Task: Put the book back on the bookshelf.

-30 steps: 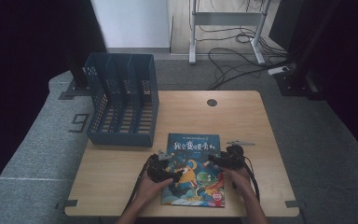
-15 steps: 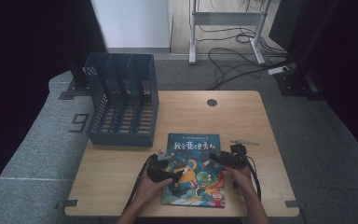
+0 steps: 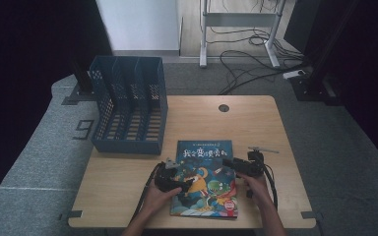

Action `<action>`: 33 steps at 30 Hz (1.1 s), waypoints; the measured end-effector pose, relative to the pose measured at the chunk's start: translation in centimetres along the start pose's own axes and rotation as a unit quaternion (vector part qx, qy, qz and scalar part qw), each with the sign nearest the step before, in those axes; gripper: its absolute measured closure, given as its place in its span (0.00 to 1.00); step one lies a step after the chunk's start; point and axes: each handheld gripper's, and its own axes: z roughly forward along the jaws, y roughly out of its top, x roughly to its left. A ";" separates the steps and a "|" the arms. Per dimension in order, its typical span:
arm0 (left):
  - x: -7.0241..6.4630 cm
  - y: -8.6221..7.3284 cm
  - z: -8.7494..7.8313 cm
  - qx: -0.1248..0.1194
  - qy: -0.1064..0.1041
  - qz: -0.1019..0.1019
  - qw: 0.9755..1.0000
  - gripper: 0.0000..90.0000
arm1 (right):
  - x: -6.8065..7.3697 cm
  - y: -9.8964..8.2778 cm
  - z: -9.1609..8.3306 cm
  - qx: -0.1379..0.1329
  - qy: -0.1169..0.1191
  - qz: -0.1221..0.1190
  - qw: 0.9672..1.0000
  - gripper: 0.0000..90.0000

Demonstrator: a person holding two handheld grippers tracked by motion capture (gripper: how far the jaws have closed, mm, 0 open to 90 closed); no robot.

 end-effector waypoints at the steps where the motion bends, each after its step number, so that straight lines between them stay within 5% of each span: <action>1: 0.0 0.0 0.0 0.000 0.001 0.000 1.000 0.13 | 0.0 0.0 0.0 0.000 0.001 0.001 1.000 0.34; 17: 0.1 -0.1 0.0 -0.002 0.002 0.003 1.000 0.14 | -0.1 0.0 0.0 0.000 0.008 0.008 1.000 0.35; 33: 0.3 -0.2 -0.1 -0.010 -0.004 -0.005 1.000 0.13 | -0.4 0.2 -0.5 -0.007 0.038 0.028 0.999 0.37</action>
